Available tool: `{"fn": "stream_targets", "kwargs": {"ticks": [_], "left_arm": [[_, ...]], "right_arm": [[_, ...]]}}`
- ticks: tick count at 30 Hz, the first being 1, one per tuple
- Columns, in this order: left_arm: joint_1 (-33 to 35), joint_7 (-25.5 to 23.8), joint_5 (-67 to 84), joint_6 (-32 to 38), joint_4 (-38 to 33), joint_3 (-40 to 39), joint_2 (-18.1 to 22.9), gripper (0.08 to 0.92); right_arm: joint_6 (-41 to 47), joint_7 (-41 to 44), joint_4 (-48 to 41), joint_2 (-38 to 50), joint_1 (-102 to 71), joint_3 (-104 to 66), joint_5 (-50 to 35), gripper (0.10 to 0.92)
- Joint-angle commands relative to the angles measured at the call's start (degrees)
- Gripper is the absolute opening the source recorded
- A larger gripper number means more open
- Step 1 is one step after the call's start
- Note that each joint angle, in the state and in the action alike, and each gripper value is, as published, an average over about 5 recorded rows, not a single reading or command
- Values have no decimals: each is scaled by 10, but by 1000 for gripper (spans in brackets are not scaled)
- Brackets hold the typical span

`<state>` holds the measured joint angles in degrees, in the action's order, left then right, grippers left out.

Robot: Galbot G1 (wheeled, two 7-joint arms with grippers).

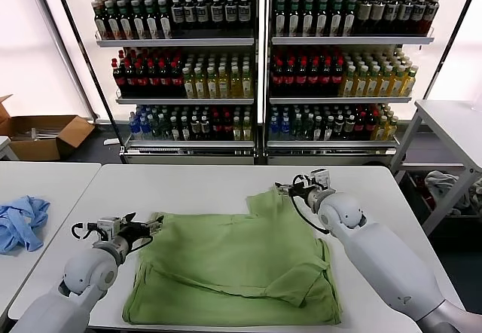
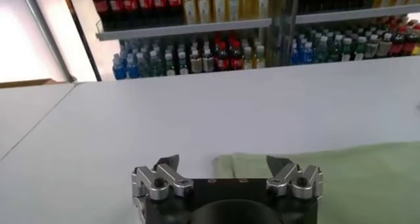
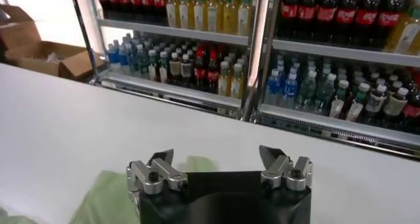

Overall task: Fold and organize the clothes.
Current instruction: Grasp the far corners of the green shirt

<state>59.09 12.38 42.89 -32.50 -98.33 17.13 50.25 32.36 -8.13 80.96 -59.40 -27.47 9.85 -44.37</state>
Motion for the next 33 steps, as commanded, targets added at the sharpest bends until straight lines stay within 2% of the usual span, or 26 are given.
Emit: {"fn": "stream_targets", "kwargs": {"ticks": [1, 20, 26, 33], "left_arm": [[-31, -18, 8, -7, 51, -12, 0, 823], [-40, -43, 24, -7, 66, -25, 20, 812], [-34, -48, 21, -7, 62, -27, 21, 678], [-23, -61, 13, -6, 48, -28, 20, 470]], "right_arm": [[8, 5, -41, -18, 21, 25, 20, 823], [5, 23, -72, -35, 6, 20, 53, 818], [-1, 39, -83, -42, -5, 22, 65, 764], [-5, 47, -77, -46, -15, 25, 72, 569]]}}
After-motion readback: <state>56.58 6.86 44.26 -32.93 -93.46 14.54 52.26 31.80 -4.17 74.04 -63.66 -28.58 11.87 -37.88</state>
